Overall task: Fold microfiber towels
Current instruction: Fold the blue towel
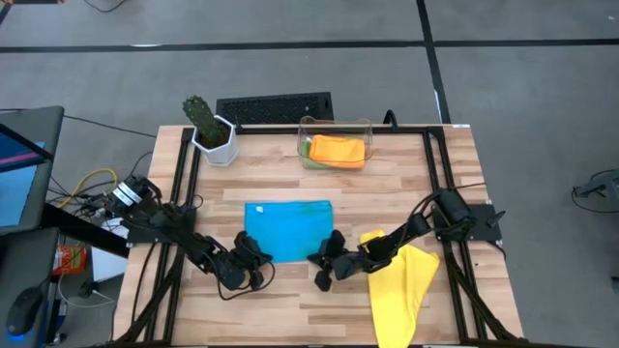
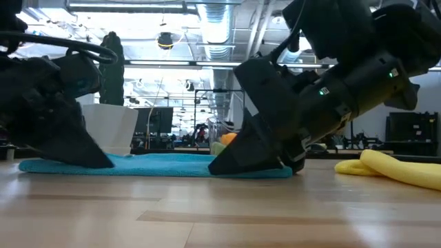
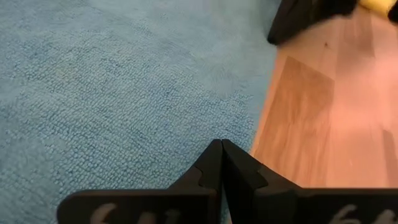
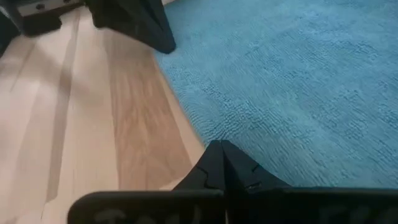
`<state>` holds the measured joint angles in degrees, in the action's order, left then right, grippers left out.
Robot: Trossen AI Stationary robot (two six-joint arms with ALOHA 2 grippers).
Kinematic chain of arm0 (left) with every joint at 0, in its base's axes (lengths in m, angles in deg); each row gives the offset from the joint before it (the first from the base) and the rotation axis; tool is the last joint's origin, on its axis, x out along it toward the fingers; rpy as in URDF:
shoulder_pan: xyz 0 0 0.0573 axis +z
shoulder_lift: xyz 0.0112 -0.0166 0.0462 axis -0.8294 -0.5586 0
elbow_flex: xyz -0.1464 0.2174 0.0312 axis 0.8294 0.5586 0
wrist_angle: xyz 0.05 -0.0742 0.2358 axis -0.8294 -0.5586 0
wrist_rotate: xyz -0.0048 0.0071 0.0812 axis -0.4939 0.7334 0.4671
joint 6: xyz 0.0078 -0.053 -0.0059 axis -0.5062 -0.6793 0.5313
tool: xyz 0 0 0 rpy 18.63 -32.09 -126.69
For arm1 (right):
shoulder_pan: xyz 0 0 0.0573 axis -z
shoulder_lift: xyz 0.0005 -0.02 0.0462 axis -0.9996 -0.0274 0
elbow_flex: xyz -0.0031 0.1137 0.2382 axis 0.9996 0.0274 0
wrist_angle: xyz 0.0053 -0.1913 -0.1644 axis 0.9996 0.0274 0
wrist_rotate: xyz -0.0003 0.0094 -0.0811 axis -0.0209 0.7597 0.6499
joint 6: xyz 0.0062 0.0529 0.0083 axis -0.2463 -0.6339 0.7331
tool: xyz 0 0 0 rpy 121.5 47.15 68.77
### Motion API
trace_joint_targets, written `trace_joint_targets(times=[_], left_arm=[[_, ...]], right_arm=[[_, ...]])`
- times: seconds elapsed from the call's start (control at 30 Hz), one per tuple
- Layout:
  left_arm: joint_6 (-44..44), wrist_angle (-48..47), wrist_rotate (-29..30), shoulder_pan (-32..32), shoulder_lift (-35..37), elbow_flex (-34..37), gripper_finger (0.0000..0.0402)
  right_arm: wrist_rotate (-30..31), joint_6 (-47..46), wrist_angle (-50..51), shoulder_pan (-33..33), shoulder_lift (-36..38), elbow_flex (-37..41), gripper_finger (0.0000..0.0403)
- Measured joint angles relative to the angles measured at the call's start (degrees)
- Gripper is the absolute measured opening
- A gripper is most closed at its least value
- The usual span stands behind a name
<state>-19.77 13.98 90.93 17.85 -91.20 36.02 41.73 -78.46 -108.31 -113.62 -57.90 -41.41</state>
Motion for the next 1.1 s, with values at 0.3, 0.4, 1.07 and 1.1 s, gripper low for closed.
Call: trace_joint_targets(times=[0.3, 0.4, 1.07, 1.1], left_arm=[[0.6, -16.0, -1.5, -0.1, 16.3, 0.2, 0.0000], [1.4, -18.2, -0.8, -0.1, 20.3, 0.2, 0.0000], [-4.1, -14.3, 0.4, -8.1, 18.7, 0.0, 0.0000], [-4.5, -14.8, 0.1, -8.1, 18.1, 0.0, 0.0000]], right_arm=[[-3.6, 1.8, 4.7, -1.4, 6.3, 0.8, 0.0015], [-3.5, 7.0, 7.4, -2.2, 13.3, 0.5, 0.0023], [-8.4, 11.5, 43.1, -3.9, 23.2, -2.2, 0.0158], [-8.4, 11.5, 41.7, -3.9, 21.9, -2.7, 0.0161]])
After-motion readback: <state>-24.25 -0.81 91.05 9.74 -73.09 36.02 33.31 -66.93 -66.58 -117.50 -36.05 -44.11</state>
